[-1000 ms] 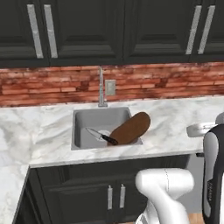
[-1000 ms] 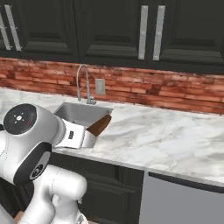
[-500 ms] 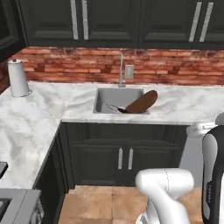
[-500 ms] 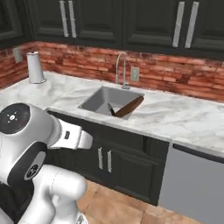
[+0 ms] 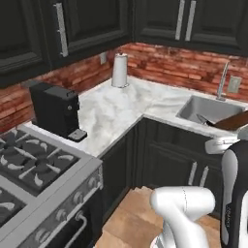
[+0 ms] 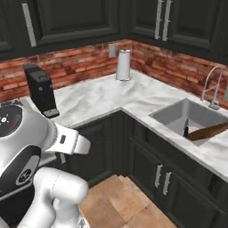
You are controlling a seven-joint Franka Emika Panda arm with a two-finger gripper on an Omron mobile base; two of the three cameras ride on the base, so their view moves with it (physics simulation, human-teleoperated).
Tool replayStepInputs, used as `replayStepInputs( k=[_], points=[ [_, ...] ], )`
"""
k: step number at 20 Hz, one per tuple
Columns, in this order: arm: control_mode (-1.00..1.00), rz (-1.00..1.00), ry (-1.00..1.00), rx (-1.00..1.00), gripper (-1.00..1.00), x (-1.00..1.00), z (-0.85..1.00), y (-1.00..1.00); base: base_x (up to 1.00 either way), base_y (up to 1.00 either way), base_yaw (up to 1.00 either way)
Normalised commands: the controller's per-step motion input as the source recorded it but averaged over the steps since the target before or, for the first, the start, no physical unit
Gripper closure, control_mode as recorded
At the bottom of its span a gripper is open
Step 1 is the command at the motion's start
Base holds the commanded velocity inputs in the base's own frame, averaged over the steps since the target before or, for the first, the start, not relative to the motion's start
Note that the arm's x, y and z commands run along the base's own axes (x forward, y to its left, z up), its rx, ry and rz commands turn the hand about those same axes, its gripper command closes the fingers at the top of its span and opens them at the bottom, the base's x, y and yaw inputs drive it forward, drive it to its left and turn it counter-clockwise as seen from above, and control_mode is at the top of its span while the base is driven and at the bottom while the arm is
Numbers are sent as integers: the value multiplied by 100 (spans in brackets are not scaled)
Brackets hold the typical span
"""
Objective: Move the cutting board and knife to the sink. Then move spray from the cabinet to the counter.
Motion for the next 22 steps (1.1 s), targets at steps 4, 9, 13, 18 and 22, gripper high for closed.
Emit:
replayStepInputs(
  k=[4,9,13,18,22],
  points=[
    [100,0,0,0,-100,0,0,0,0,-7,91],
    [100,0,0,0,-100,0,0,0,-1,19,83],
    [100,0,0,0,-100,0,0,0,-13,54,78],
    [100,0,0,0,-100,0,0,0,-37,87,63],
    [100,0,0,0,-100,0,0,0,21,100,21]
  ],
)
